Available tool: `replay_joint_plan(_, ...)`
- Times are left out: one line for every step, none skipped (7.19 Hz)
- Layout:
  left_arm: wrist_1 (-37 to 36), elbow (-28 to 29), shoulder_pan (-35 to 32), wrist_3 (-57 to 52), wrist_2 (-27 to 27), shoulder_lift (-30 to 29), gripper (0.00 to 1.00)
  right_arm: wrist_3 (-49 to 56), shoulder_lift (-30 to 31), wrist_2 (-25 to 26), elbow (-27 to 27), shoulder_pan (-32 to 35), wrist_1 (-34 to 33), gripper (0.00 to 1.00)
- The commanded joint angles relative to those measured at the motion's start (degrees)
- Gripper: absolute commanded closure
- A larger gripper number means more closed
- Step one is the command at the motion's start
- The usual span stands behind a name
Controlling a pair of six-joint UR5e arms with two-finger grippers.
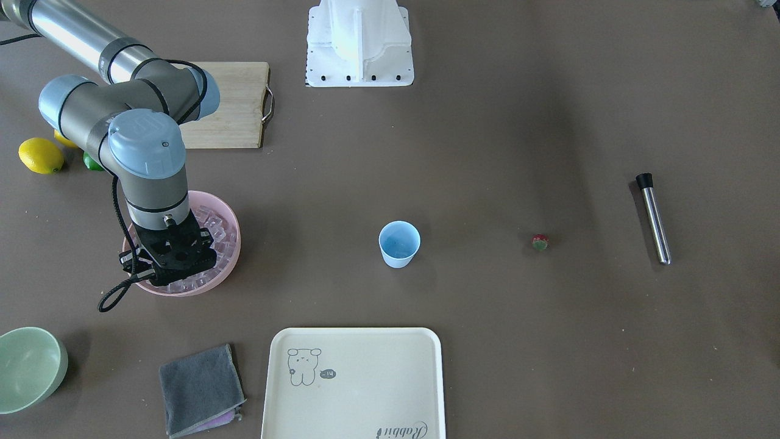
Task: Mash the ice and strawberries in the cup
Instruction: 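Lower the right gripper and grasp another ice cube in the bowl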
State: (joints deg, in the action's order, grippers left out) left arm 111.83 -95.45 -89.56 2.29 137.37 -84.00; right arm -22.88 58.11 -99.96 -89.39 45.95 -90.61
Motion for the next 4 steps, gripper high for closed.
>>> replay_joint_plan(0.1, 0.0, 0.0, 0.0, 0.0, 0.1, 0.02, -0.3, 0.0, 0.0, 0.0, -0.2, 0.1, 0.69)
replay_joint_plan(0.1, 0.0, 0.0, 0.0, 0.0, 0.1, 0.02, -0.5, 0.0, 0.0, 0.0, -0.4, 0.1, 0.70)
replay_joint_plan(0.0, 0.0, 0.0, 0.0, 0.0, 0.1, 0.02, -0.5, -0.1, 0.0, -0.2, -0.5, 0.1, 0.70)
replay_joint_plan(0.1, 0.0, 0.0, 0.0, 0.0, 0.1, 0.02, -1.0, -0.2, 0.0, -1.0, -0.5, 0.0, 0.80)
